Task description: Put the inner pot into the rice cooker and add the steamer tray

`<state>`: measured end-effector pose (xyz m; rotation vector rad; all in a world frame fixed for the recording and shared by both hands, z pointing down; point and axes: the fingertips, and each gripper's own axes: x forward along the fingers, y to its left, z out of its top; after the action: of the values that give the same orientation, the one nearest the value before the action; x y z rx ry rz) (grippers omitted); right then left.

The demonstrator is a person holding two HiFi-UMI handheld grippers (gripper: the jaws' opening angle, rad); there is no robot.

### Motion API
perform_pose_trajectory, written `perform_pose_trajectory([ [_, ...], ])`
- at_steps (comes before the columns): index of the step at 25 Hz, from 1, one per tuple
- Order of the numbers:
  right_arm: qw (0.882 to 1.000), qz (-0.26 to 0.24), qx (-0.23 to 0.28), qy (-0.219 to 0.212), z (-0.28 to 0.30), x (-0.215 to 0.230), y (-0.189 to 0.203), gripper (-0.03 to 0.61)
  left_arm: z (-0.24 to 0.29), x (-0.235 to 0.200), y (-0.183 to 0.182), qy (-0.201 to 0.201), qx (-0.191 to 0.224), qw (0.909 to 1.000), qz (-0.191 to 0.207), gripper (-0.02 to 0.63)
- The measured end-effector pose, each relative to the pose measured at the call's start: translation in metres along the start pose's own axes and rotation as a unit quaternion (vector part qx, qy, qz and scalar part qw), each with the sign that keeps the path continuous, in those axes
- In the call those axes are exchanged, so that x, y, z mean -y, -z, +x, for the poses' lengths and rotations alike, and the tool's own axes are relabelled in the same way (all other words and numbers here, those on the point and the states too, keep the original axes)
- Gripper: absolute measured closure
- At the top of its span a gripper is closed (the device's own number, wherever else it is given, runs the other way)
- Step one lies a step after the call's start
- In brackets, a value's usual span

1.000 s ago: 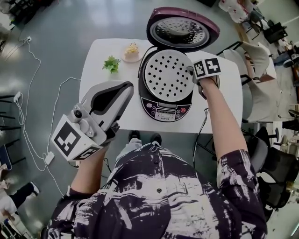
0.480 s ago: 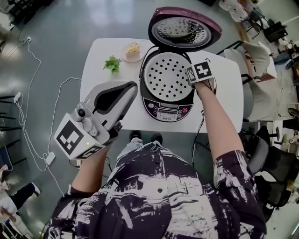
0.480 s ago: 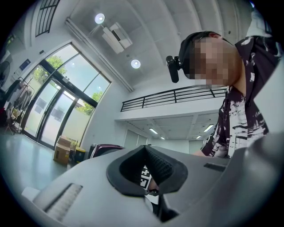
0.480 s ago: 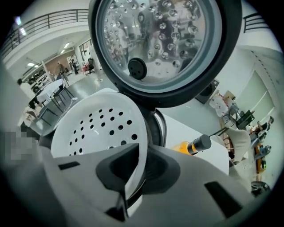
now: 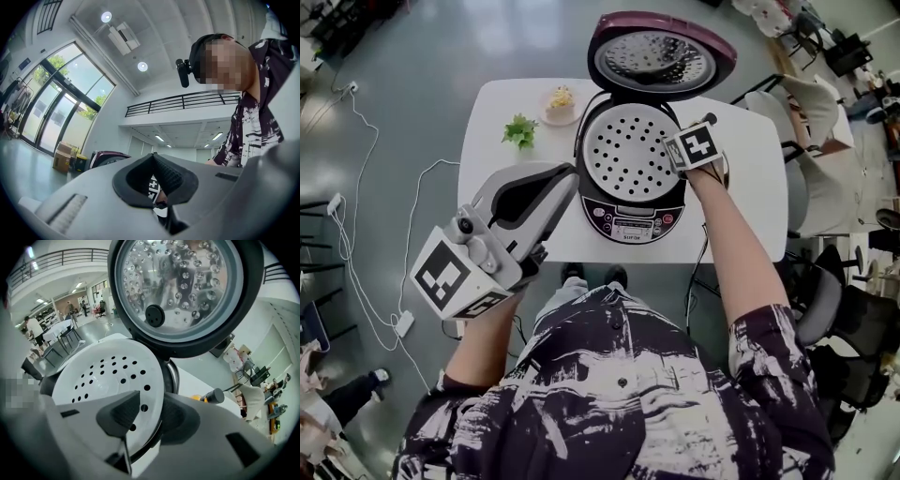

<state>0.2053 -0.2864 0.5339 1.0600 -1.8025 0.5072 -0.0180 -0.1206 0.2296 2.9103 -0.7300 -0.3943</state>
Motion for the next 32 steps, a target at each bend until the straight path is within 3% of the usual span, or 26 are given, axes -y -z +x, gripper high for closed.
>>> perform_pose_trajectory([
  [7,0.998,-0.053,0.001,0.017,-0.006,-0.001,0.0,0.435,0.009,0.003,0.003,0.01,-0.005,0.9999,-0.001,0.609],
  [13,0.998,-0.056,0.033,0.021,-0.022,0.005,-0.01,0.425,0.016,0.007,0.002,0.016,-0.008,0.9998,0.001,0.609],
  [17,0.994,-0.05,0.095,0.014,-0.05,0.002,-0.03,0.425,0.021,0.009,0.003,0.02,-0.011,0.9997,0.002,0.609],
  [19,0.987,-0.035,0.154,0.004,-0.078,-0.003,-0.044,0.425,0.026,0.011,0.004,0.023,-0.012,0.9997,0.003,0.609],
  [21,0.969,-0.011,0.247,-0.019,-0.12,-0.011,-0.061,0.425,0.031,0.014,0.006,0.027,-0.015,0.9995,0.005,0.609],
  [22,0.953,0.003,0.3,-0.034,-0.146,-0.015,-0.068,0.429,0.035,0.015,0.007,0.03,-0.016,0.9994,0.006,0.609],
  [25,0.894,0.042,0.439,-0.08,-0.23,-0.028,-0.076,0.488,0.046,0.018,0.009,0.035,-0.023,0.9991,0.01,0.609],
  [27,0.862,0.043,0.497,-0.092,-0.278,-0.038,-0.07,0.505,0.053,0.02,0.011,0.035,-0.029,0.9989,0.014,0.609],
  [29,0.844,0.027,0.529,-0.088,-0.31,-0.05,-0.059,0.511,0.061,0.021,0.014,0.032,-0.037,0.9986,0.017,0.609],
  [32,0.832,0.01,0.55,-0.076,-0.336,-0.066,-0.041,0.534,0.072,0.022,0.019,0.026,-0.047,0.9982,0.028,0.609],
])
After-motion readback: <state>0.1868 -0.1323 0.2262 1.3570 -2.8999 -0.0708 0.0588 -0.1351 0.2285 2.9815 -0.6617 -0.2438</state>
